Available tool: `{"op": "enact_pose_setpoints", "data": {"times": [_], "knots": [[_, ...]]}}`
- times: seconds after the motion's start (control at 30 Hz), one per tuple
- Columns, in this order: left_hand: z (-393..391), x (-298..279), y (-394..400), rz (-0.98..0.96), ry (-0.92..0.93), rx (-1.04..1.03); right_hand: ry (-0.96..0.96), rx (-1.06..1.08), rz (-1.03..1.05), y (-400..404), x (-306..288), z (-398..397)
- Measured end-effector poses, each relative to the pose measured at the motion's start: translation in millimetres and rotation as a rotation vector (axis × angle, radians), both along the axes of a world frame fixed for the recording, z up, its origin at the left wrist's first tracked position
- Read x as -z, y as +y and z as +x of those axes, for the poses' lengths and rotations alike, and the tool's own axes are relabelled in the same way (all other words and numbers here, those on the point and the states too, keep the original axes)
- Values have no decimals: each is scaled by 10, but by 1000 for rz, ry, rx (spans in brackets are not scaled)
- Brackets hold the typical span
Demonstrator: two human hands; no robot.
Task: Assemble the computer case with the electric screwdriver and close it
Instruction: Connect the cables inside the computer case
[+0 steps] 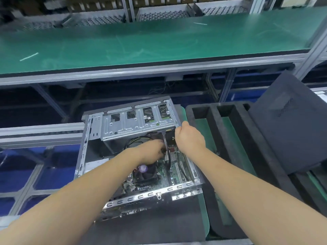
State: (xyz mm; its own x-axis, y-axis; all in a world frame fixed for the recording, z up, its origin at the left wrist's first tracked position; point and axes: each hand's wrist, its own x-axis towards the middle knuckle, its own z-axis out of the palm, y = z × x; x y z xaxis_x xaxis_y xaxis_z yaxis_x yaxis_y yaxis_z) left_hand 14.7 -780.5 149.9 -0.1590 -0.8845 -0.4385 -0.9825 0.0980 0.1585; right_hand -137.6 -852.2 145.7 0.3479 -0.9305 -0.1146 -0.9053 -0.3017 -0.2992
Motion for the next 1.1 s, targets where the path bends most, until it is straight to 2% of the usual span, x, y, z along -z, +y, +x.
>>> {"op": "enact_pose_setpoints", "data": {"times": [0.07, 0.13, 0.2, 0.27, 0.33, 0.4, 0.5, 0.63, 0.8, 0.9, 1.0, 1.1], "knots": [[95, -234, 189, 93, 31, -65, 5, -102, 29, -54, -24, -59], [84, -486, 324, 103, 107, -234, -87, -189, 147, -210, -91, -247], [-41, -640, 314, -49, 169, -421, -60, -271, 212, -448, -97, -583], [-359, -708, 212, -308, 83, -528, 143, -343, 171, -654, -4, -1022], [-782, -730, 80, -462, 32, -559, 375, -436, 133, -764, 181, -1403], [-1175, -666, -85, -450, 88, -547, 523, -568, 101, -816, 414, -1623], [-1565, -538, -280, -390, 103, -542, 513, -731, 18, -898, 702, -1706], [-1860, -410, -333, -428, 105, -638, 508, -797, -51, -909, 941, -1753], [-1898, -460, -269, -434, 166, -723, 146, -689, 72, -1211, 603, -1655], [-1797, -528, -320, -465, 327, -865, -22, -690, 147, -1473, -17, -1499], [-1733, -615, -416, -489, 531, -1029, -156, -695, 134, -1663, -713, -1362], [-1729, -739, -493, -465, 700, -1083, -373, -633, 172, -1711, -1299, -1256]]}}
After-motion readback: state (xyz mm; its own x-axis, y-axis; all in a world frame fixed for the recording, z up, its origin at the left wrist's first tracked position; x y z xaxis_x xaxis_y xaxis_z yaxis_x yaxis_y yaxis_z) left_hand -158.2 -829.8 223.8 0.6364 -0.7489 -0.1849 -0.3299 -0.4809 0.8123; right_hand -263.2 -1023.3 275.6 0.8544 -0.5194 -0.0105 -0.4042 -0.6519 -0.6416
